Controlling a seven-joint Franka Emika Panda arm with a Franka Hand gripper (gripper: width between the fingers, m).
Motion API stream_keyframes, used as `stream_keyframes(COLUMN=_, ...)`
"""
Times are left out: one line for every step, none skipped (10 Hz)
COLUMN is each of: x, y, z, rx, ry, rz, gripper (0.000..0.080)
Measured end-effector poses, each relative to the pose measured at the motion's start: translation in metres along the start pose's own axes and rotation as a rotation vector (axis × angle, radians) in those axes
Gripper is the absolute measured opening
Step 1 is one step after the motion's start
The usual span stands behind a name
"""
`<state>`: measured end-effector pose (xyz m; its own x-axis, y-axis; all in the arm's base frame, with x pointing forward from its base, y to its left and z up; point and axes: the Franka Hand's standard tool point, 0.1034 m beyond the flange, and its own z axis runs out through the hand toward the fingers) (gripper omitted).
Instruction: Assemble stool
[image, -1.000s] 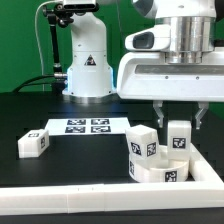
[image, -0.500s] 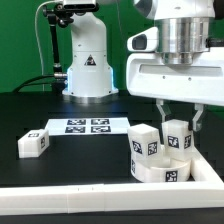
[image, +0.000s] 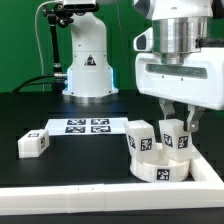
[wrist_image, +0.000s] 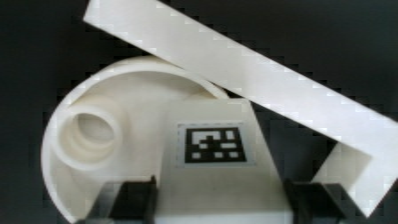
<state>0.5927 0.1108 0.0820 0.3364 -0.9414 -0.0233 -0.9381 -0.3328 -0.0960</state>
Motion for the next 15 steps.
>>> stream_keyframes(x=-0.0002, y=-0.0003, z=0.0001, rx=0.009, ry=-0.018, rz=0.125, gripper=0.0340)
stream_keyframes(x=-0.0008, y=-0.0009, z=0.0002, rx=0.015, ry=-0.032, rz=0.236, gripper=0.0340)
stream_keyframes(x=-0.0018, y=-0.0012, z=0.0002, rx=0.017, ry=-0.046, rz=0.340, gripper=0.0340)
stream_keyframes(x=-0.0038, y=-0.0016, z=0.0003, rx=0.017, ry=-0.058, rz=0.461, gripper=0.0340)
stream_keyframes(x=-0.0067, y=-0.0021, z=0.0004, rx=0.014, ry=-0.066, rz=0.559, gripper=0.0340)
stream_keyframes(x=-0.0089, y=-0.0030, z=-0.0001, rx=0.009, ry=-0.069, rz=0.633, gripper=0.0340)
stream_keyframes(x=-0.0097, y=-0.0036, z=-0.0004, rx=0.008, ry=-0.069, rz=0.702, gripper=0.0340)
stream_keyframes(x=-0.0093, y=-0.0036, z=-0.0005, rx=0.007, ry=-0.071, rz=0.745, gripper=0.0340)
stream_keyframes(x=-0.0086, y=-0.0036, z=-0.0006, rx=0.006, ry=-0.075, rz=0.788, gripper=0.0340)
stream_keyframes(x=-0.0081, y=-0.0036, z=-0.0007, rx=0.007, ry=-0.080, rz=0.799, gripper=0.0340)
stream_keyframes(x=-0.0081, y=-0.0038, z=-0.0008, rx=0.007, ry=-0.087, rz=0.816, gripper=0.0340)
stream_keyframes(x=-0.0080, y=-0.0039, z=-0.0009, rx=0.008, ry=-0.095, rz=0.835, gripper=0.0340)
stream_keyframes(x=-0.0078, y=-0.0039, z=-0.0009, rx=0.008, ry=-0.098, rz=0.846, gripper=0.0340)
stream_keyframes(x=-0.0076, y=-0.0039, z=-0.0010, rx=0.009, ry=-0.105, rz=0.860, gripper=0.0340)
stream_keyframes(x=-0.0077, y=-0.0041, z=-0.0010, rx=0.009, ry=-0.105, rz=0.861, gripper=0.0340)
